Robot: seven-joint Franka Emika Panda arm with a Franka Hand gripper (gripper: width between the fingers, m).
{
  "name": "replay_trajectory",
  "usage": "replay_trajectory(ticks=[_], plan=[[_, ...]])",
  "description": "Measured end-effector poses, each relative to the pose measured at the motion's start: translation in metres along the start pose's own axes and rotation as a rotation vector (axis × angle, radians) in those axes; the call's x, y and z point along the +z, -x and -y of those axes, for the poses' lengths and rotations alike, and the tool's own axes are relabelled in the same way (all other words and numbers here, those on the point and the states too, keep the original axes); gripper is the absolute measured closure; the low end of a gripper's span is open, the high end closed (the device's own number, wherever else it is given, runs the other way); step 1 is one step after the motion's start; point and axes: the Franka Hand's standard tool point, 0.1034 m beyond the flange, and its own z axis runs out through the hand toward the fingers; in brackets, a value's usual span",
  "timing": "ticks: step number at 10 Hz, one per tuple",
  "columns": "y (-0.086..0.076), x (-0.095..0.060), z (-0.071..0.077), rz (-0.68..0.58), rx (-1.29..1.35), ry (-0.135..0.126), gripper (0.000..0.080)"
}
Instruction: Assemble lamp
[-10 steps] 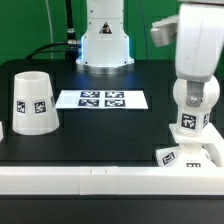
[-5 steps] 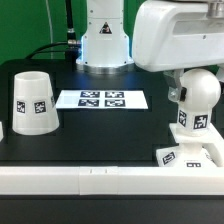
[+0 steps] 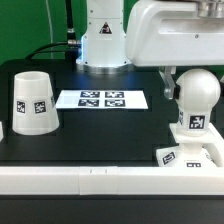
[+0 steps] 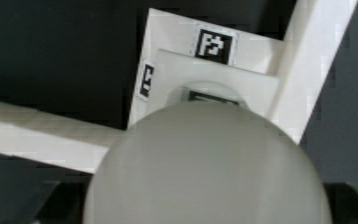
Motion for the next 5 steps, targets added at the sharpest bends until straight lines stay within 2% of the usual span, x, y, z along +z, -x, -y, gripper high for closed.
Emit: replay_trajectory(ticks=[1,3,5], plan=[[0.0003,0.0000,-0.0005,0.000,0.074,-0.005,0.0220],[0.0019,0.0001,-0.0040,0.008,0.317,-0.038,0.0220],[0.0035,0.0013,-0.0024,0.021,0.538,-0.051,0.0220]])
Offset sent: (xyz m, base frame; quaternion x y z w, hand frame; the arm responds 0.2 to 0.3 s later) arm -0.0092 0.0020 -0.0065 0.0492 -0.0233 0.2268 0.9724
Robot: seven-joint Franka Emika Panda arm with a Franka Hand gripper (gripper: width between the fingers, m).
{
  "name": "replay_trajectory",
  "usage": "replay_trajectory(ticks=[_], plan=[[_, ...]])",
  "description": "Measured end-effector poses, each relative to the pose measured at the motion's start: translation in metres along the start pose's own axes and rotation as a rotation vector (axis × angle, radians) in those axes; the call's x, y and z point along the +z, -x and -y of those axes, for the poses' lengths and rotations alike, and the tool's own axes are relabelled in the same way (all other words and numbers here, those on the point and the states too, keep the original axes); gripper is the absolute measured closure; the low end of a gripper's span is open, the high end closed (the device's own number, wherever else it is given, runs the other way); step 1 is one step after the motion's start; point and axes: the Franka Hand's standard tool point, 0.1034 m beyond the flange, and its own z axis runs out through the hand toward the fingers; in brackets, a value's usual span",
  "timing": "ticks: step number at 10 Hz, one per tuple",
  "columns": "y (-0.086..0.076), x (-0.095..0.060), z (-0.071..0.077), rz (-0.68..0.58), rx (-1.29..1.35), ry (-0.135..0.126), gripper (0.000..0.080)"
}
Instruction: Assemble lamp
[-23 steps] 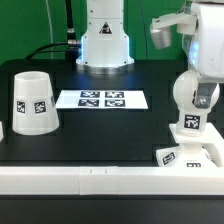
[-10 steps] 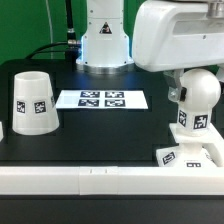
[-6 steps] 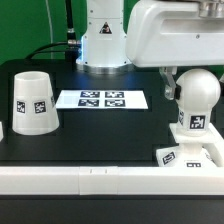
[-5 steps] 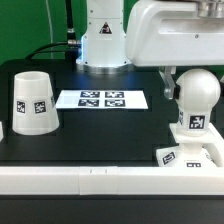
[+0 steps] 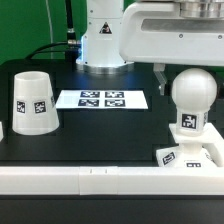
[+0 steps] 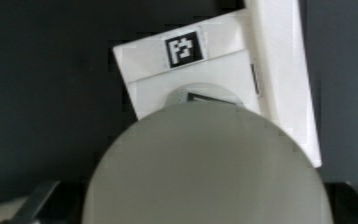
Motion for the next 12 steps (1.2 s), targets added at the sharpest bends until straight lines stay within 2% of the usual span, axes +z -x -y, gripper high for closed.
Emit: replay_trajectory(ticks=[2,6,10,11,12], plan=[[0.0022,0.0004,0.0006,0.012,0.191,0.002,0.0220],[0.0039,0.0008,0.0012,0.061,0.596,-0.019,0.0220],[0.0039,0.0010,0.0013,0.070,0.652,-0.026,0.0220],[0.0040,0.0010,0.0015,0.070,0.647,-0.026,0.0116],[0.0044,0.0005,0.0017,0.067,0.554,-0.025,0.0116]])
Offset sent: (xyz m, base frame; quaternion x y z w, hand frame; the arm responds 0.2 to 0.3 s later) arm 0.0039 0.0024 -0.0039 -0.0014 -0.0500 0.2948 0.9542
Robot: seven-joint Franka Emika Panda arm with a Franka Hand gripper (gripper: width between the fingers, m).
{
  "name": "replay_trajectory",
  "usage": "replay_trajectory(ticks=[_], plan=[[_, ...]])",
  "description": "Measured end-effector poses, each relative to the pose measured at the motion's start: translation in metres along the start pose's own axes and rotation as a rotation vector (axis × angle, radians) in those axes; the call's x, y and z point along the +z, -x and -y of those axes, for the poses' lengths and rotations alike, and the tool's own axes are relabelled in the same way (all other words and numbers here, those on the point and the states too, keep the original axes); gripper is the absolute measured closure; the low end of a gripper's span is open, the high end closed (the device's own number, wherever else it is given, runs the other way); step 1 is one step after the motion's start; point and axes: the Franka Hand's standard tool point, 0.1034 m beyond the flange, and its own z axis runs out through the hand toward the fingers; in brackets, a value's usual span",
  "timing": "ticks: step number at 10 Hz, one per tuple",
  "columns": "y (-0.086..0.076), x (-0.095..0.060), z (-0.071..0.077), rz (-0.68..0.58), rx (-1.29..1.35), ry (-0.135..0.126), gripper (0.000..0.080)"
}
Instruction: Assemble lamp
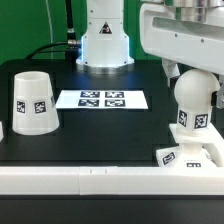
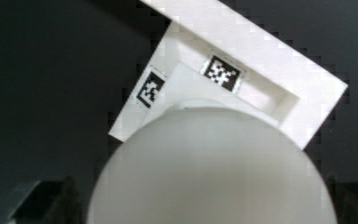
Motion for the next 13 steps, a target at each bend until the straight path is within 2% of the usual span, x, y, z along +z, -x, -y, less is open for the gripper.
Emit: replay_trajectory(ticks=[2,3,4,7,8,9,10,13], plan=[[0.0021,-0.0005,0.0014,-0.009,-0.156,0.007,0.0104],[0.0013,-0.0008,0.0021,-0.014,-0.264,0.004,0.0100],[-0.0011,-0.0010,0.0034,-0.022,-0.328,-0.018,0.0100],[-0.0011,0.0000,0.0029,-0.024,-0.544,-0.014,0.0100],[-0.0013,0.0005,0.0024,-0.034,-0.636,-0.001,0.0100],[-0.0005,0.0020,0.0017,-0.058,-0.769,0.037,0.0100],[0.0003,0.0024,0.0019,-0.065,-0.867,0.051,0.0100],[0.0021,0.0018,0.0033,-0.065,-1.110,0.063,0.0100]])
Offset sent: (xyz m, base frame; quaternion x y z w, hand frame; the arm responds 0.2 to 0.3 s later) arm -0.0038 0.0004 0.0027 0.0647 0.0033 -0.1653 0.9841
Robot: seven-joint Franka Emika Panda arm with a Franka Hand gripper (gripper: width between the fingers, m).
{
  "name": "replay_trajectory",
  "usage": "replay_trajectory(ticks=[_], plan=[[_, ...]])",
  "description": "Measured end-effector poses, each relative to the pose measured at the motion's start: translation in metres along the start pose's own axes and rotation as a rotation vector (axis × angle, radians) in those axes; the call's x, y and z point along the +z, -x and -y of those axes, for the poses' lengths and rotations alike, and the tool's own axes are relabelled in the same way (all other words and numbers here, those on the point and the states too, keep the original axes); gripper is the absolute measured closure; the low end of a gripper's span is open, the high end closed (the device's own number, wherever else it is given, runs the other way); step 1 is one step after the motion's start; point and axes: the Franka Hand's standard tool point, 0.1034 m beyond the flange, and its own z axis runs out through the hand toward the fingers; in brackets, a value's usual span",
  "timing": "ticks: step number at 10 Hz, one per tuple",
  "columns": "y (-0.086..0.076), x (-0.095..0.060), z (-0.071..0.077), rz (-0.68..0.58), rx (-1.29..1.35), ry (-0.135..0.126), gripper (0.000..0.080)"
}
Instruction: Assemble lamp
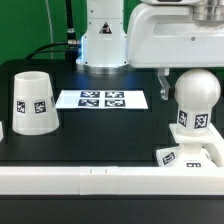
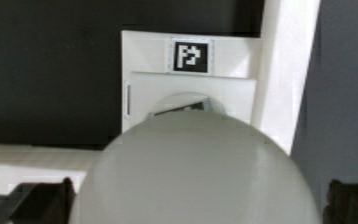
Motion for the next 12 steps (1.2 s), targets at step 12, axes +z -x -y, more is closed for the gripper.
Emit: replay_trajectory(ticks=[12], plan=[[-0.0033,-0.0033,0.0000,0.011,-0.991,0.034,0.0100]])
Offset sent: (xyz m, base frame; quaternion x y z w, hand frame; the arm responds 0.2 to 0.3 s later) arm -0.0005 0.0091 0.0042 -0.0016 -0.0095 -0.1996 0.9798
